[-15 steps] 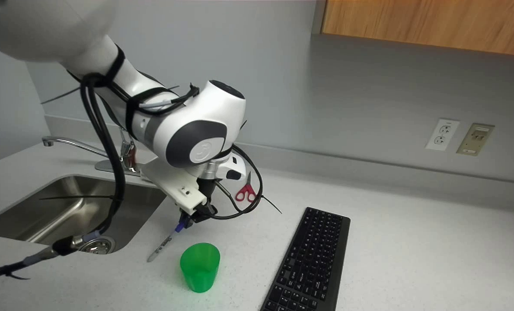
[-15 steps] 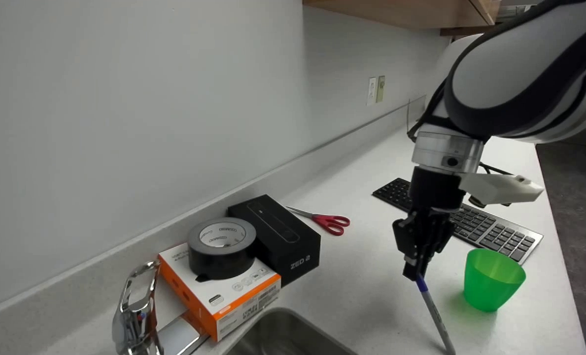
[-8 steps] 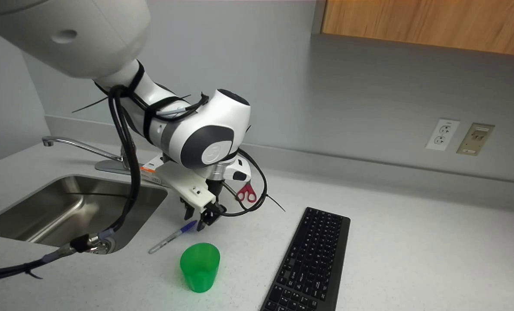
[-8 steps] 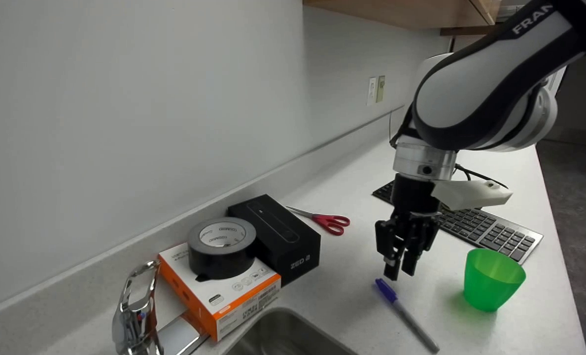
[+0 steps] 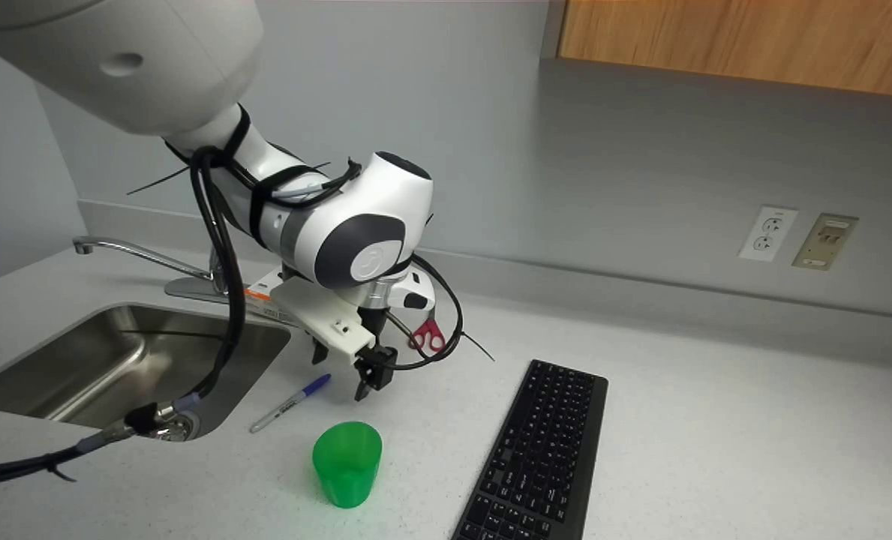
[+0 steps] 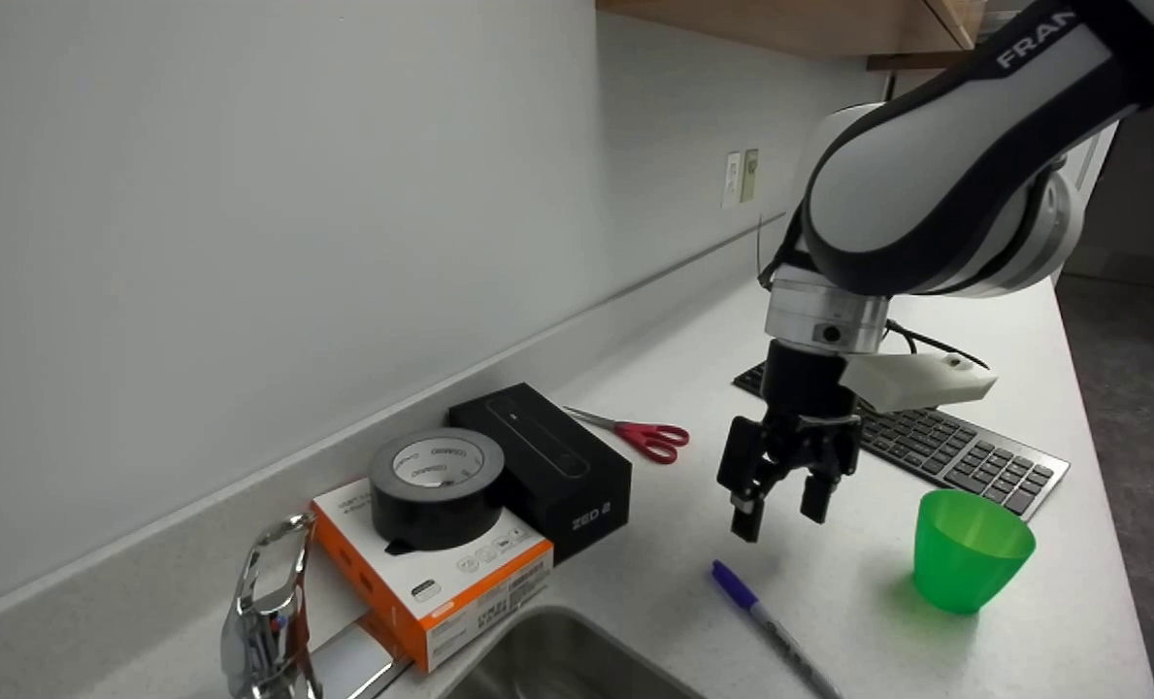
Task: Remove the marker from the mug cup and place it on the table
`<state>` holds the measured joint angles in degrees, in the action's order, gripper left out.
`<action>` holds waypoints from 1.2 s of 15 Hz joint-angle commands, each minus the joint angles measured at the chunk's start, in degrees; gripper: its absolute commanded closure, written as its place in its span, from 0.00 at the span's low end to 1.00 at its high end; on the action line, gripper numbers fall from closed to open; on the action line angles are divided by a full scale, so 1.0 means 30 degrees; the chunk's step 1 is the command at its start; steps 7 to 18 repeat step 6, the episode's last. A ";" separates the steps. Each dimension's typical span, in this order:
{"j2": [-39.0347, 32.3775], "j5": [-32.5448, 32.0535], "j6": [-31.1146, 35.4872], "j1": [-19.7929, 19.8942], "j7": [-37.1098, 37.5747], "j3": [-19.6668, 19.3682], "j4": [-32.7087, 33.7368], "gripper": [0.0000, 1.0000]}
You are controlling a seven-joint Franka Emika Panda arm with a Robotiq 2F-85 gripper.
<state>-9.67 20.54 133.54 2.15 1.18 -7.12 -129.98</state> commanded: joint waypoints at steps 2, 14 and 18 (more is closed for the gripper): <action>0.0015 -0.0120 -0.0010 0.0462 0.0086 0.0457 0.0045 0.00; 0.0014 -0.0114 -0.0011 0.0470 0.0082 0.0518 -0.0002 0.00; 0.0014 -0.0114 -0.0011 0.0470 0.0082 0.0518 -0.0002 0.00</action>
